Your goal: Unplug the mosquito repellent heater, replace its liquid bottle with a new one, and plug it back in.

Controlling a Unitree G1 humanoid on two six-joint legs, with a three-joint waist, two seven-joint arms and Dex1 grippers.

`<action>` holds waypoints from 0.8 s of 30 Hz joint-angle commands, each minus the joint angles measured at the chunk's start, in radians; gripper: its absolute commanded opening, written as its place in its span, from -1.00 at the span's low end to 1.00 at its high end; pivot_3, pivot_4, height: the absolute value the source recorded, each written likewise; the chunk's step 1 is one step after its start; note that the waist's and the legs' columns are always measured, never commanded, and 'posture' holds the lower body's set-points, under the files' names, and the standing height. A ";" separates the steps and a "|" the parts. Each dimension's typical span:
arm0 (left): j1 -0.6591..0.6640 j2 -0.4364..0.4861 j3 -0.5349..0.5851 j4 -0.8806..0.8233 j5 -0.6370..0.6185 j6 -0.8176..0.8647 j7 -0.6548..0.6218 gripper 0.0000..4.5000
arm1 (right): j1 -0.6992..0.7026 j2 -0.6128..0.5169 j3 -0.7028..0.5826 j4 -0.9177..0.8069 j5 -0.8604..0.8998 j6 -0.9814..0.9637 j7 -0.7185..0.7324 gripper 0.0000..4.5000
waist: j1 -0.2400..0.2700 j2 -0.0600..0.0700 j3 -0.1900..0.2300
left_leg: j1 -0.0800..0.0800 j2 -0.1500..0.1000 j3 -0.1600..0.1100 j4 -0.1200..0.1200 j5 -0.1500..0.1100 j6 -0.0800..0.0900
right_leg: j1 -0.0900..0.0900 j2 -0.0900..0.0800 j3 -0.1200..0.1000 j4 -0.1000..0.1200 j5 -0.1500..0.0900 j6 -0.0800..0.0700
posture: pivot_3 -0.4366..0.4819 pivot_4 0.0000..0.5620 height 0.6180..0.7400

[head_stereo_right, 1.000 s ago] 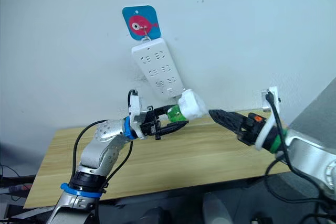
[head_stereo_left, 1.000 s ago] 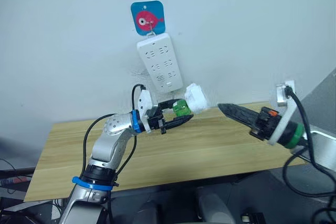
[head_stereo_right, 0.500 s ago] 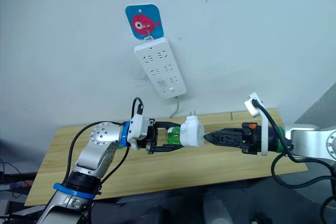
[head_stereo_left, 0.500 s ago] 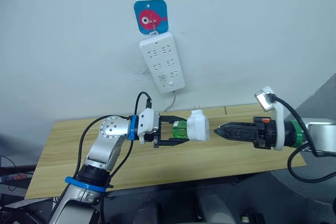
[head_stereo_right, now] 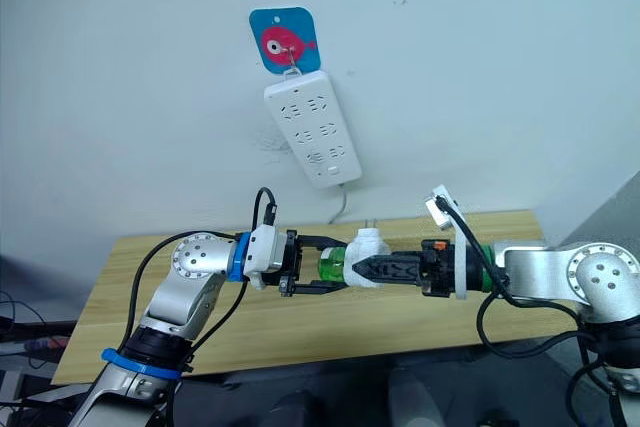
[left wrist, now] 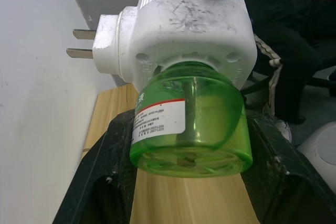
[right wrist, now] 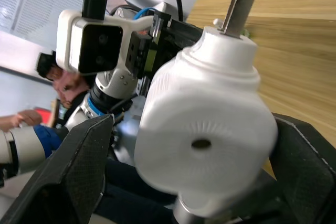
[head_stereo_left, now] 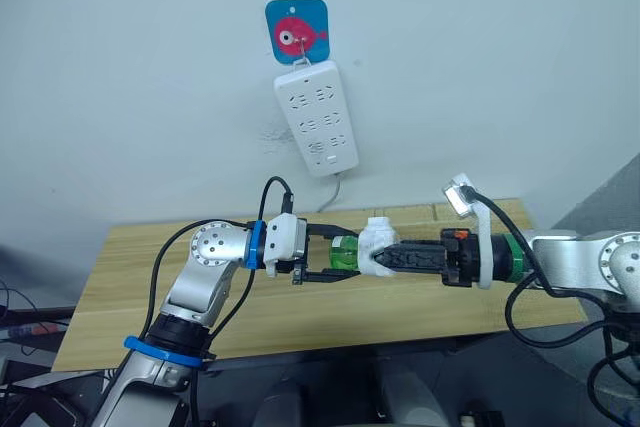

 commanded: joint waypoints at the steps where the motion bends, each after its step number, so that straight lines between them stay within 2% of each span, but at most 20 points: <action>1: -0.006 0.002 -0.009 -0.046 -0.015 -0.020 -0.006 0.03 | -0.018 0.027 -0.008 -0.006 0.026 -0.017 -0.007 1.00 | 0.000 0.000 0.000 | 0.000 0.000 0.000 0.000 0.000 0.000 | 0.000 0.000 0.000 0.000 0.000 0.000 | -0.39 -0.47 1.00; 5: -0.006 0.001 -0.007 -0.052 -0.015 -0.027 -0.007 0.03 | -0.015 0.050 -0.011 0.009 0.026 -0.010 -0.008 1.00 | 0.001 0.000 0.000 | 0.000 0.000 -0.001 0.000 0.000 0.000 | 0.000 0.000 0.000 0.000 0.000 0.000 | -0.39 -0.47 1.00; 8: -0.008 0.001 -0.010 -0.054 -0.014 -0.036 -0.009 0.03 | -0.021 0.064 -0.011 0.013 0.026 -0.004 -0.001 0.74 | 0.001 0.000 0.000 | 0.000 0.000 -0.001 0.000 0.000 0.000 | 0.000 0.000 0.000 0.000 0.000 0.000 | -0.38 -0.48 1.00; 10: -0.008 0.000 -0.008 -0.056 -0.016 -0.032 -0.004 0.03 | -0.025 0.069 -0.010 0.013 0.026 0.002 0.002 0.44 | 0.001 0.000 0.000 | 0.000 0.000 -0.001 0.000 0.000 0.000 | 0.000 0.000 0.000 0.000 0.000 0.000 | -0.38 -0.47 1.00; 11: -0.008 0.000 -0.008 -0.056 -0.016 -0.032 -0.002 0.03 | -0.027 0.070 -0.008 0.012 0.026 0.005 0.004 0.38 | 0.001 0.000 0.000 | 0.000 0.000 -0.001 0.000 0.000 0.000 | 0.000 0.000 0.000 0.000 0.000 0.000 | -0.38 -0.47 1.00; 15: -0.012 0.009 -0.011 -0.068 -0.031 -0.001 -0.009 0.03 | -0.036 0.076 -0.004 0.008 0.026 0.008 0.005 0.38 | 0.001 0.000 0.000 | 0.000 0.001 -0.001 0.000 0.000 0.000 | 0.000 0.001 0.000 0.000 0.000 0.000 | -0.38 -0.47 1.00; 17: -0.020 0.053 -0.021 -0.113 -0.086 0.152 -0.040 0.03 | -0.053 0.067 -0.001 -0.002 0.026 0.009 0.004 0.38 | 0.001 0.000 0.001 | 0.000 0.001 -0.001 0.000 0.000 0.000 | 0.000 0.001 0.000 0.000 0.000 0.000 | -0.36 -0.47 1.00; 22: -0.145 0.286 -0.085 -0.216 -0.354 0.914 -0.127 0.02 | -0.102 0.045 -0.012 -0.040 -0.041 0.035 0.069 0.38 | -0.004 0.000 0.005 | 0.000 0.002 -0.005 0.000 0.000 0.000 | -0.001 0.004 -0.002 0.001 0.000 0.000 | -0.34 -0.47 1.00; 24: -0.195 0.318 -0.090 -0.205 -0.431 1.064 -0.138 0.02 | -0.106 0.040 -0.014 -0.050 -0.069 0.042 0.097 0.38 | -0.004 0.001 0.006 | 0.000 0.003 -0.006 0.000 0.000 0.000 | -0.001 0.005 -0.003 0.001 0.000 0.000 | -0.35 -0.47 1.00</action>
